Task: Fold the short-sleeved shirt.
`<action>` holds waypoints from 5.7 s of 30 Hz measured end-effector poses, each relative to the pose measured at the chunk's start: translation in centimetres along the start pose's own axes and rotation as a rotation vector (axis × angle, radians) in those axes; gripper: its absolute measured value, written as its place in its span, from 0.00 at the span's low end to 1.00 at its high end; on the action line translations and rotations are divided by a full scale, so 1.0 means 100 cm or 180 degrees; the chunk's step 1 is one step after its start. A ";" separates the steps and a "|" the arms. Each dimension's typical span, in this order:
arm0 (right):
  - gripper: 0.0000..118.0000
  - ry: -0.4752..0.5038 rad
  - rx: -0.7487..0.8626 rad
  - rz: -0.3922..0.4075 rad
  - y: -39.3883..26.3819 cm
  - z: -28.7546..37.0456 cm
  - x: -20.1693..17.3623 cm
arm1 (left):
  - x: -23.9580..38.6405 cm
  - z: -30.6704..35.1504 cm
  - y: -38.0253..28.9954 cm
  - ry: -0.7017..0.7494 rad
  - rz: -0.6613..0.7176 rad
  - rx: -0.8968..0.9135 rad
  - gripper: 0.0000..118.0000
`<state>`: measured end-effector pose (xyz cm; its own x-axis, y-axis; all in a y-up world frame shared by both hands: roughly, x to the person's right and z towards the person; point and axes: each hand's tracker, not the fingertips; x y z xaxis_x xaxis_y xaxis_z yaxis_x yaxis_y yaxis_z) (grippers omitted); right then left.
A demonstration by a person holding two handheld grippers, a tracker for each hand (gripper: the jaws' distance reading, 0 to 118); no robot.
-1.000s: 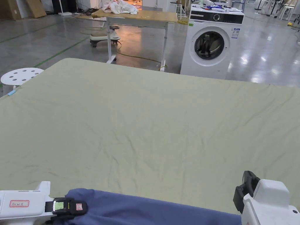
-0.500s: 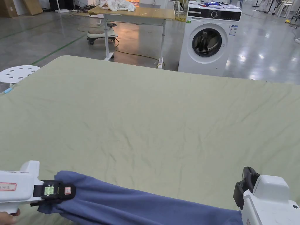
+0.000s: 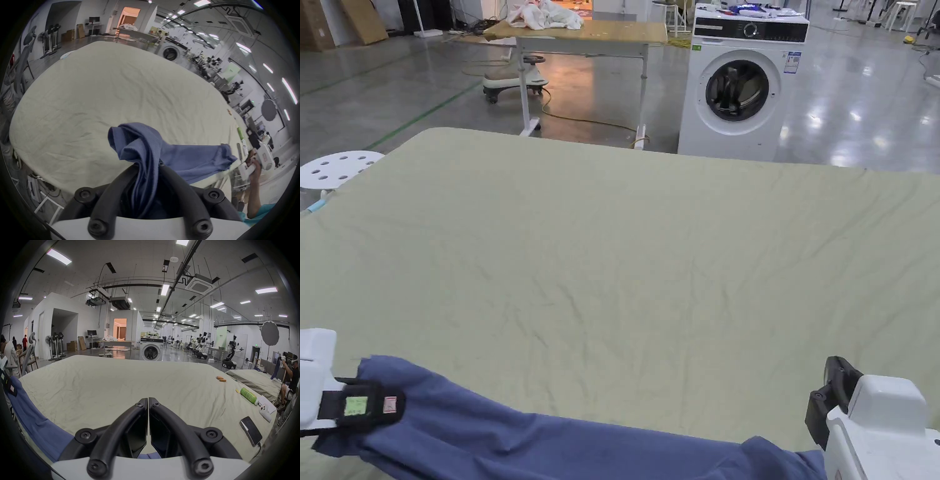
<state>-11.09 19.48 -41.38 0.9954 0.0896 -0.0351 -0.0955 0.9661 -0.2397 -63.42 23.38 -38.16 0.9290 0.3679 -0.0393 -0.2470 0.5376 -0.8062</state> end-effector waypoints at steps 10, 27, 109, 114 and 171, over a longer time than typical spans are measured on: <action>0.00 0.0016 0.0031 0.0009 0.005 0.000 -0.003 | 0.097 -0.043 -0.009 -0.0854 -0.0042 -0.0088 0.04; 0.00 -0.0068 -0.0098 0.0023 -0.003 -0.001 0.007 | 0.143 -0.184 -0.046 -0.0244 -0.0207 -0.0814 0.18; 0.00 -0.0014 -0.0082 0.0054 0.008 0.003 -0.002 | 0.006 -0.117 -0.034 -0.1355 0.0605 0.0048 0.05; 0.00 0.0023 -0.0047 0.0047 0.011 0.001 -0.002 | 0.009 -0.059 -0.002 -0.0652 0.0329 0.0113 0.05; 0.00 0.0033 -0.0121 -0.0042 0.003 0.008 0.011 | 0.189 -0.156 -0.046 -0.0915 0.0015 -0.0501 0.14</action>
<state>-10.02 20.04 -40.75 0.9964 0.0742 -0.0417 -0.0829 0.9573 -0.2768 -40.44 15.98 -44.43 0.8067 0.5812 0.1068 -0.1847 0.4197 -0.8887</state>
